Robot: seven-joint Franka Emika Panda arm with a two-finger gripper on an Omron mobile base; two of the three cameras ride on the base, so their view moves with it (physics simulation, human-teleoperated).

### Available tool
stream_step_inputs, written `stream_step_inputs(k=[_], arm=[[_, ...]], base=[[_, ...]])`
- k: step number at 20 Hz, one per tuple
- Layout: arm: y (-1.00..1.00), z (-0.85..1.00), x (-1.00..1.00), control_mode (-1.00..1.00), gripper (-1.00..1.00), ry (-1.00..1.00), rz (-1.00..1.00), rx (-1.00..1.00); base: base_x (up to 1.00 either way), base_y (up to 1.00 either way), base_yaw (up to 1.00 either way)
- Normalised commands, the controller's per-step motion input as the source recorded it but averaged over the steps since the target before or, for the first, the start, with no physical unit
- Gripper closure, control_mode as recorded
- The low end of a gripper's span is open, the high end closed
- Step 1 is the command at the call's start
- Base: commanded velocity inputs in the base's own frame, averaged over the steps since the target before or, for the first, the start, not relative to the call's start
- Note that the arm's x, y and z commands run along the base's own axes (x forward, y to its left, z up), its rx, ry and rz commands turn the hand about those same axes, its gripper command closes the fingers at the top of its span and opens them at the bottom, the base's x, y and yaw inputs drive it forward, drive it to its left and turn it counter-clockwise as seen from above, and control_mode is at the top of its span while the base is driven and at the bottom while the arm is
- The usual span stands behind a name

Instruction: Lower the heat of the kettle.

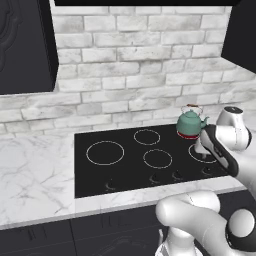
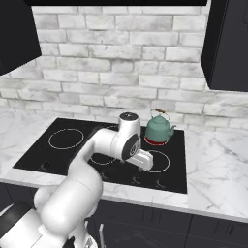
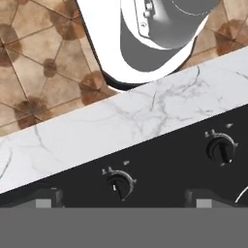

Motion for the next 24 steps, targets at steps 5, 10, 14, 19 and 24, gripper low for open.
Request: stream_step_inputs(k=[5,10,14,19,24], arm=[[-0.12,-0.22,0.15,-1.00,-1.00,0.00,0.01,0.00],[-0.08,-0.30,0.28,-1.00,-1.00,0.04,0.07,-0.01],[-0.02,-0.32,0.19,-1.00,-1.00,0.08,0.09,-0.06],[-0.15,-0.25,0.05,-1.00,-1.00,0.05,0.17,-0.01],[0.00,-0.11,-0.03,-1.00,-1.00,0.01,0.14,0.00]], base=[[0.00,0.00,0.00],[0.00,0.00,0.00],[0.00,0.00,0.00],[0.00,0.00,0.00],[0.00,0.00,0.00]])
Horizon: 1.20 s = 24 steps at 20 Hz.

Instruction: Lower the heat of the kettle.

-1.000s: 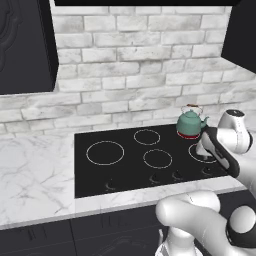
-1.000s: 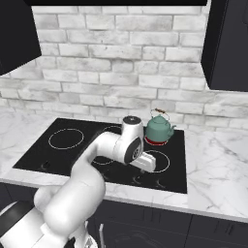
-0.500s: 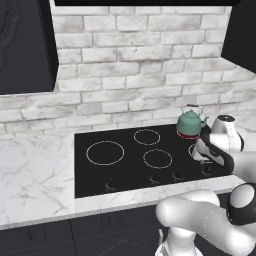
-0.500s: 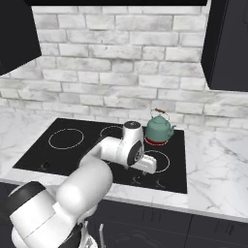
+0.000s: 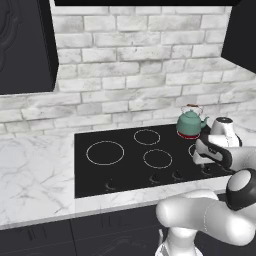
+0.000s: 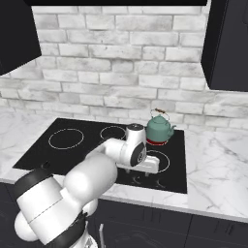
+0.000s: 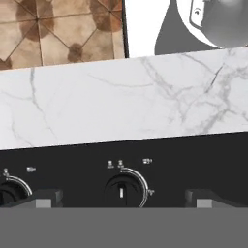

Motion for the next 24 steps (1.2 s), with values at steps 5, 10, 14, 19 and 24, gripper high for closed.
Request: stream_step_inputs(k=[5,10,14,19,24], arm=[[0.00,-0.06,0.00,-1.00,-1.00,0.00,0.15,0.00],[0.00,-0.12,0.00,-1.00,-1.00,0.00,0.13,0.00],[0.00,-0.17,0.00,-1.00,-1.00,0.00,0.06,0.00],[0.00,-0.12,0.06,-1.00,-1.00,0.00,0.00,0.00],[0.02,-0.11,0.14,-1.00,-1.00,0.00,0.00,0.00]], base=[[0.00,0.00,0.00],[0.00,0.00,0.00],[0.00,0.00,0.00],[0.00,0.00,0.00],[0.00,0.00,0.00]])
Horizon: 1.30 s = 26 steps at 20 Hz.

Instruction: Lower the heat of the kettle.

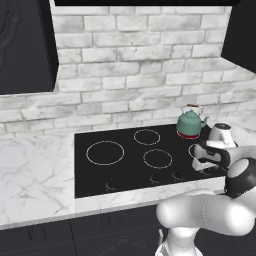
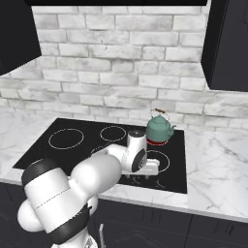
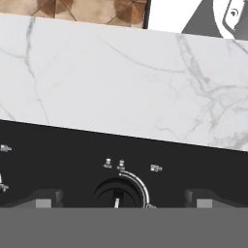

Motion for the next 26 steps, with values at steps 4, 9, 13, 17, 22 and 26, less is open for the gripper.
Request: stream_step_inputs(k=[4,9,13,17,22,26], arm=[[0.00,-0.15,0.13,-1.00,-1.00,0.00,0.00,0.00],[0.00,-0.13,0.04,-1.00,-1.00,0.00,0.00,0.00],[-0.01,-0.11,0.00,-1.00,-1.00,0.00,0.00,0.00],[0.00,-0.10,0.00,-1.00,-1.00,0.00,0.00,0.00],[0.00,-0.09,0.00,-1.00,-1.00,0.00,0.00,0.00],[0.00,-0.08,0.00,-1.00,-1.00,0.00,0.00,0.00]], base=[[0.00,0.00,0.00],[0.00,0.00,0.00],[0.00,0.00,0.00],[0.00,0.00,0.00],[0.00,0.00,0.00],[0.00,0.00,0.00]])
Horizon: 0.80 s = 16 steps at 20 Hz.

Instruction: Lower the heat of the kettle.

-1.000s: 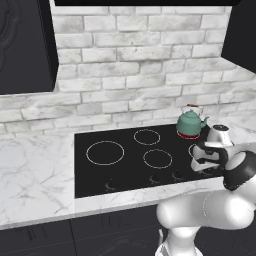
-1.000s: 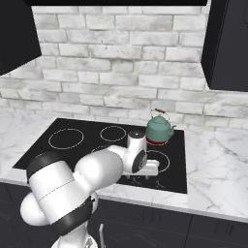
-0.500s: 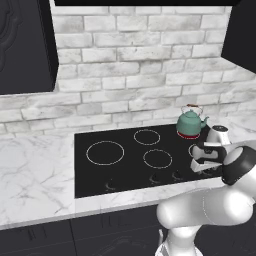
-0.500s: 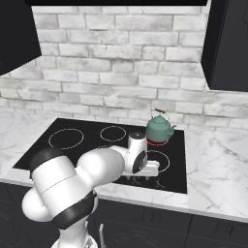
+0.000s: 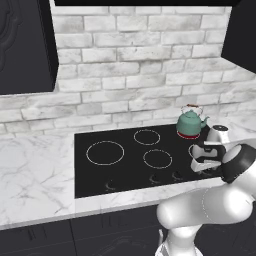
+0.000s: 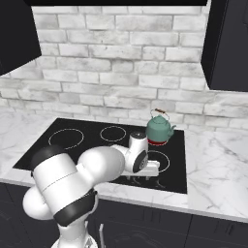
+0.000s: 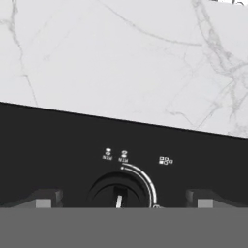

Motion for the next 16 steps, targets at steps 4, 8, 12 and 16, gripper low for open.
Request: stream_step_inputs(k=[4,8,12,16], arm=[[0.00,-0.13,0.00,-1.00,-1.00,0.00,0.00,0.00],[0.00,-0.12,-0.04,-1.00,-1.00,0.00,0.00,0.00],[0.00,-0.14,-0.06,-1.00,-1.00,0.00,0.00,0.00],[0.00,-0.16,-0.06,-1.00,-1.00,0.00,0.00,0.00]], base=[[0.00,0.00,0.00],[0.00,0.00,0.00],[0.00,0.00,0.00],[0.00,0.00,0.00]])
